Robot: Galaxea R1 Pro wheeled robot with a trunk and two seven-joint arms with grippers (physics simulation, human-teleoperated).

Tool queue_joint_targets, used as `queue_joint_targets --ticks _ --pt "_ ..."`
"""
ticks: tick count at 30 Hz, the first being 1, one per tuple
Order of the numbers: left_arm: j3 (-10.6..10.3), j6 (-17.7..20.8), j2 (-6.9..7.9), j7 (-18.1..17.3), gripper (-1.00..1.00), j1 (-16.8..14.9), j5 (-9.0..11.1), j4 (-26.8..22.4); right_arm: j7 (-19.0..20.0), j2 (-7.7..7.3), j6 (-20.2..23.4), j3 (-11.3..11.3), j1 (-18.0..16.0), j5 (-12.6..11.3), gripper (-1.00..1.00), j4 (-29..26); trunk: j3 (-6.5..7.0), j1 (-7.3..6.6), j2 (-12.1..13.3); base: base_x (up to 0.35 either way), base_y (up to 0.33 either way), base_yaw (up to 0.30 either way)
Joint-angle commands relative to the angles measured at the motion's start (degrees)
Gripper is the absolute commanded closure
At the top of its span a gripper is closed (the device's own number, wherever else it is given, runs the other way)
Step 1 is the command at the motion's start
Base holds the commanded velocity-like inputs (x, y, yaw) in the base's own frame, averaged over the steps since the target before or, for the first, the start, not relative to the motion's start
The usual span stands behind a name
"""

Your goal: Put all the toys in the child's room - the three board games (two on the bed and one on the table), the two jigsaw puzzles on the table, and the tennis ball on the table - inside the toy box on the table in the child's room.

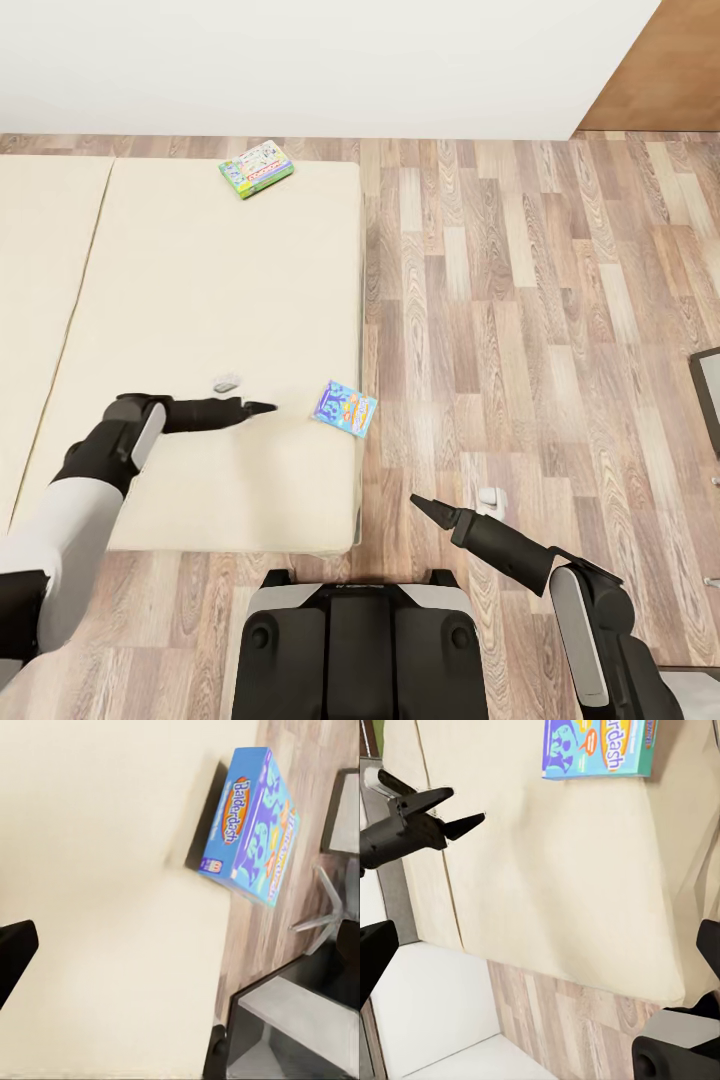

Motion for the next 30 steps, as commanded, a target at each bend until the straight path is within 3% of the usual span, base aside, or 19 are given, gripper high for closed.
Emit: queue_joint_targets --ticks 1,3,8,12,16,30 --pt "0.0 0.5 0.68 -2.2 -1.0 0.2 0.2 0.0 0.2 0.07 0.3 -0.1 0.0 0.0 -1.0 0.0 -0.04 0.02 -0.1 0.0 0.0 0.0" --pt "0.0 0.8 2.63 -8.4 -1.0 1.0 0.2 0.0 0.2 0.12 0.3 0.0 0.0 0.0 -1.0 0.0 -0.04 0.02 -0.1 0.0 0.0 0.0" --pt "0.0 0.9 5.61 -18.4 -1.0 2.9 0.0 -0.1 0.0 0.23 0.3 0.0 0.0 0.0 -1.0 0.0 -0.04 0.02 -0.1 0.0 0.0 0.0" --pt "0.0 0.7 7.07 -23.7 -1.0 4.3 0.0 -0.1 -0.1 0.4 0.3 0.0 0.0 0.0 -1.0 0.0 -0.04 0.02 -0.1 0.0 0.0 0.0" --pt "0.0 0.9 7.69 -26.3 -1.0 4.8 -0.1 -0.4 -0.2 0.5 0.2 0.0 0.0 0.1 -1.0 -0.1 -0.04 0.02 -0.1 0.0 0.0 0.0" --pt "0.0 1.2 8.22 -29.6 -1.0 5.4 0.0 -0.6 0.1 0.63 -0.1 0.0 0.0 0.0 -1.0 -0.1 0.57 0.02 -0.1 0.0 0.0 0.0"
